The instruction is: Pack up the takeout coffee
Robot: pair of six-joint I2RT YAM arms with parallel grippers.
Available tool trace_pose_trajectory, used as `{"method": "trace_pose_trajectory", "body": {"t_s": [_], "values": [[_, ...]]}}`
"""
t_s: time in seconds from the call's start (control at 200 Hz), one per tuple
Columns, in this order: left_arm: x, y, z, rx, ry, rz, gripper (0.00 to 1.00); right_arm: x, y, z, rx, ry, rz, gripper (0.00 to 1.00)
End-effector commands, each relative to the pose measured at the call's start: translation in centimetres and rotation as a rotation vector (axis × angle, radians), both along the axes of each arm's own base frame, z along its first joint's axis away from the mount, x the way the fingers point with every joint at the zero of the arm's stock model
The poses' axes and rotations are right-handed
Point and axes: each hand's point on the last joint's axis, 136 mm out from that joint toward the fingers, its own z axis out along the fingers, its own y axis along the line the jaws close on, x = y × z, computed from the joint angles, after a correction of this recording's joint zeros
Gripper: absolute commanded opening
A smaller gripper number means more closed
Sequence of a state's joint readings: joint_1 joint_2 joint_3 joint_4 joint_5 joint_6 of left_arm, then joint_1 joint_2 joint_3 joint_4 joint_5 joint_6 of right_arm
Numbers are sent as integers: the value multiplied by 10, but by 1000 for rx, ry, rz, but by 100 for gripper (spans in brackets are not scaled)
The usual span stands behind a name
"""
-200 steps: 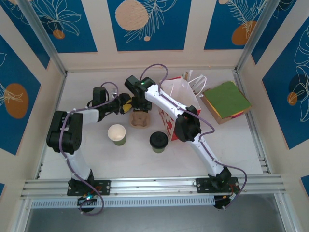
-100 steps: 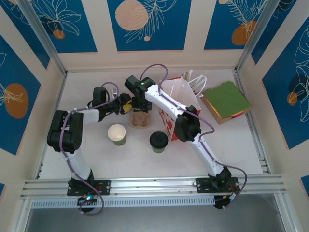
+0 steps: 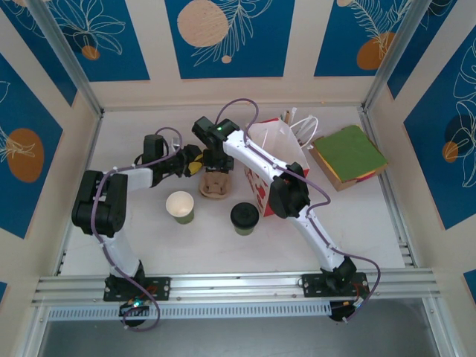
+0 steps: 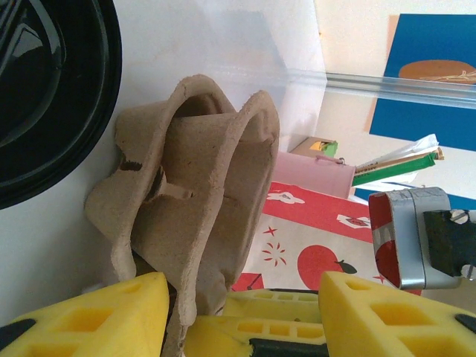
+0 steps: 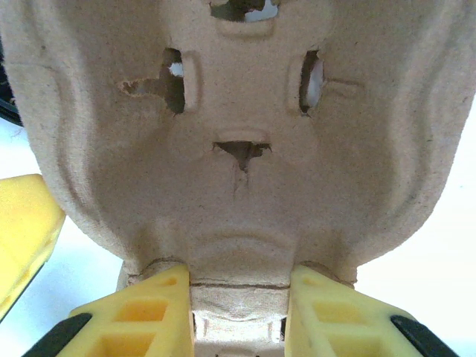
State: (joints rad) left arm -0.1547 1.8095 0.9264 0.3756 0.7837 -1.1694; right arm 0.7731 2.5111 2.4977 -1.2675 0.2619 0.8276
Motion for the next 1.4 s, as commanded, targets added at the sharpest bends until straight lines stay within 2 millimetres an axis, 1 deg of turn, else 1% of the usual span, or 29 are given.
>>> {"method": "trace_pose_trajectory", "body": {"t_s": [0.0, 0.145, 0.215, 0.26, 0.28, 0.345, 0.375, 0.415, 0.55, 0.595, 0.66, 0.815, 0.905, 1.155, 1.31, 1.395], "values": [[3, -3, 13, -2, -48, -14, 56, -4, 2, 24, 24, -33, 15, 29], [6, 2, 27, 25, -72, -6, 63, -3, 1, 35, 32, -51, 13, 29], [7, 7, 35, 53, -86, 9, 69, -2, -1, 42, 39, -65, 12, 29], [8, 11, 42, 71, -97, 21, 74, -1, -1, 47, 43, -74, 11, 29], [9, 14, 45, 80, -101, 27, 79, -1, -2, 49, 44, -79, 10, 29], [11, 22, 53, 110, -112, 51, 89, -1, -3, 57, 53, -90, 10, 29], [11, 25, 57, 124, -118, 61, 96, -1, -3, 60, 56, -95, 10, 29], [11, 31, 62, 149, -122, 78, 100, -1, -3, 64, 60, -102, 10, 29], [10, 53, 80, 254, -136, 155, 100, -1, -4, 83, 82, -134, 15, 29], [7, 62, 84, 297, -131, 186, 100, -2, -5, 90, 89, -146, 17, 29], [3, 73, 95, 348, -144, 229, 100, -2, -6, 101, 97, -168, 23, 29], [-8, 94, 115, 434, -169, 308, 100, -2, -6, 132, 131, -235, 54, 29], [-14, 95, 124, 438, -189, 315, 100, -2, -4, 154, 160, -287, 84, 29], [-30, 96, 130, 428, -184, 317, 100, -6, 6, 219, 248, -467, 209, 29], [-42, 94, 134, 420, -189, 304, 100, -6, 2, 256, 274, -582, 249, 30], [-49, 94, 135, 424, -191, 296, 100, -6, -3, 281, 284, -654, 263, 30]]}}
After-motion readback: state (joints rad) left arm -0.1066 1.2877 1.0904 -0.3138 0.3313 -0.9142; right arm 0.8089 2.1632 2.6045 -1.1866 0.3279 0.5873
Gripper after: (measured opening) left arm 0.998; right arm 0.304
